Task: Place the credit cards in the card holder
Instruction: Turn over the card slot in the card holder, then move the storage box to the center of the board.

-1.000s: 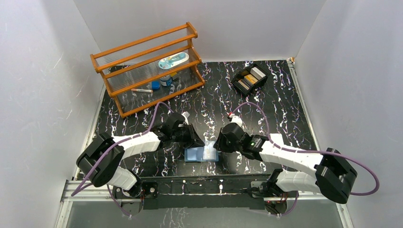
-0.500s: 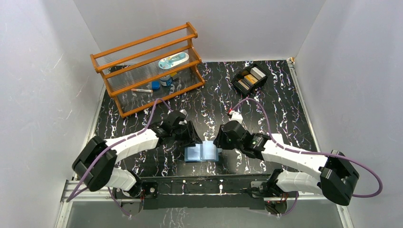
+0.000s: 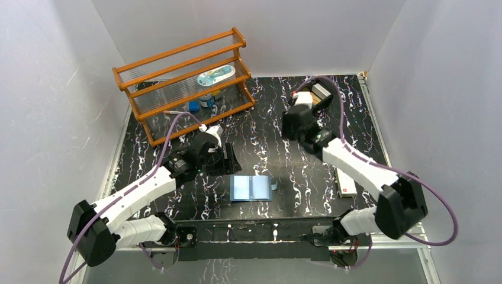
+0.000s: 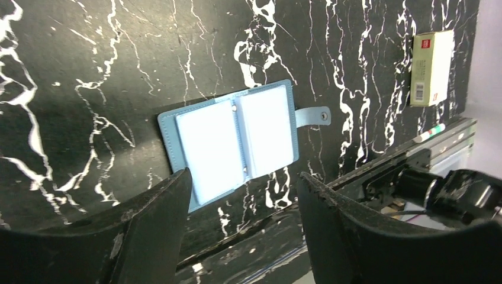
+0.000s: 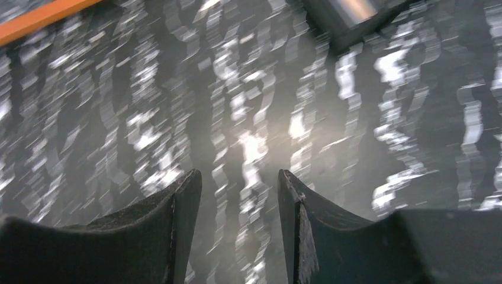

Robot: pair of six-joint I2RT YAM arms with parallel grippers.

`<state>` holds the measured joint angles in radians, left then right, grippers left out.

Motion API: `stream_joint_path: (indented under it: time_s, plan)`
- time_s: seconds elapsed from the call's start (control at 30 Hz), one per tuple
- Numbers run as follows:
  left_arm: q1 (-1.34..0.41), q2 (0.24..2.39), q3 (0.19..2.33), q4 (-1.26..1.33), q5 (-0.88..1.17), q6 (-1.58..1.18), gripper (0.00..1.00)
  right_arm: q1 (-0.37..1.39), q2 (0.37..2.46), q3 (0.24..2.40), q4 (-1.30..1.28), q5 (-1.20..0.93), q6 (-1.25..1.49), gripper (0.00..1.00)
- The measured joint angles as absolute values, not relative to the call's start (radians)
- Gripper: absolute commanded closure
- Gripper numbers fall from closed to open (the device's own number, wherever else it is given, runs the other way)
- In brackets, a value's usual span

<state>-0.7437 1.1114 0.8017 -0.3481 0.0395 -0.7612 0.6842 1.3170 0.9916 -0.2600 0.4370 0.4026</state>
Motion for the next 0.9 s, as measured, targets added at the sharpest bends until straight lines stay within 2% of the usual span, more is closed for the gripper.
stream_joint_path:
  time_s: [0.2,0.37,0.67,0.9]
  plan:
    - [-0.744,1.046,0.818,-0.421,0.002,-0.654,0.36,0.377,1.554,1.182,-0.255,0.427,0.199,0.40]
    - [-0.744,1.014,0.818,-0.476,-0.020,-0.610,0.36,0.252,1.790,1.416,-0.265,0.432,0.079,0.41]
    - [-0.744,0.925,0.760,-0.526,-0.048,-0.582,0.34,0.181,2.156,1.822,-0.285,0.462,-0.283,0.43]
    - [-0.744,0.928,0.759,-0.527,-0.056,-0.575,0.34,0.184,2.300,1.930,-0.327,0.440,-0.417,0.46]
